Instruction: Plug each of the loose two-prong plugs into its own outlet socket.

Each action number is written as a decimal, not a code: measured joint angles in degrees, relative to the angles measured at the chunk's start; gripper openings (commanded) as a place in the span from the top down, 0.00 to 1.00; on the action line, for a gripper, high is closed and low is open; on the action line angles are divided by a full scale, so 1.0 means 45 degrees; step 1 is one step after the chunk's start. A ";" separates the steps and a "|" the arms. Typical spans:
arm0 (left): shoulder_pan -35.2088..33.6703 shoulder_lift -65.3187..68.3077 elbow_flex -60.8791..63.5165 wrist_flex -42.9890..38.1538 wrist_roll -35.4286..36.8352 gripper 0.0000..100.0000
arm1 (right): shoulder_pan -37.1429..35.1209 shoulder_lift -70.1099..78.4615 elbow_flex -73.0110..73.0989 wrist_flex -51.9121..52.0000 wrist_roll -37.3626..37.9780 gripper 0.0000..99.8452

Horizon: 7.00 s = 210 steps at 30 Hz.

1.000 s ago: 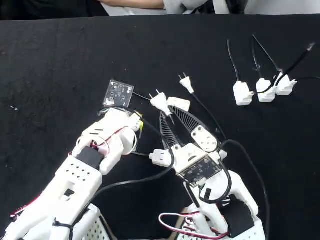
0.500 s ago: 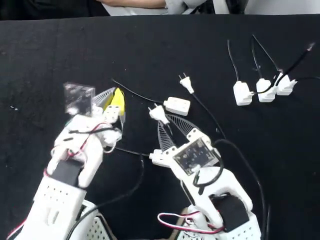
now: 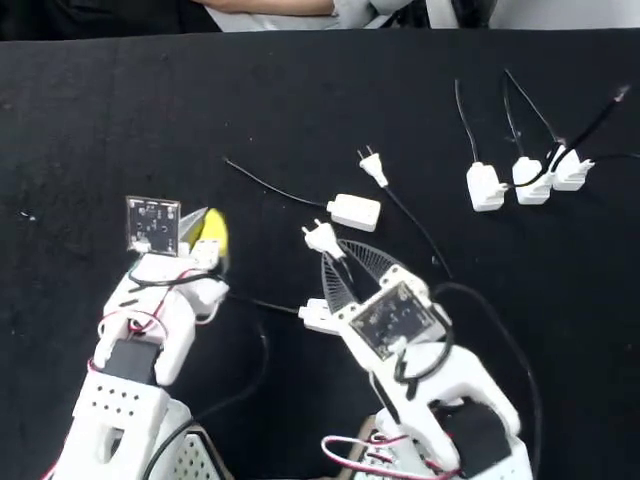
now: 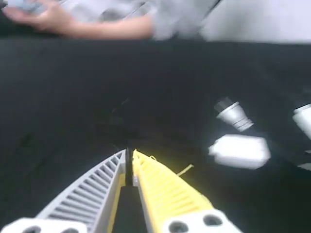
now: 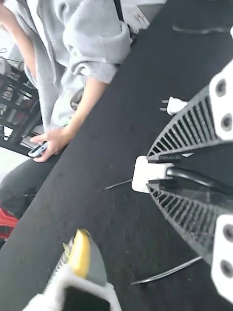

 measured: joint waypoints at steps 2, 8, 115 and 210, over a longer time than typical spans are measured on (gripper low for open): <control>-0.0293 0.0000 0.0547 0.0508 -0.0176 0.97 | 0.0000 0.0625 -0.0508 0.0137 0.0137 0.99; -0.0352 -0.0117 0.1289 0.1543 -0.0664 0.97 | 0.0000 0.4142 -0.1739 0.0156 0.0176 0.99; 0.0059 -0.0117 0.3009 0.1543 -0.0703 0.97 | 0.0000 1.5062 -0.5646 0.4259 0.9573 0.99; 0.0059 -0.0117 0.3009 0.1543 -0.0703 0.97 | 0.0723 1.4828 -0.4904 0.3204 0.9338 0.99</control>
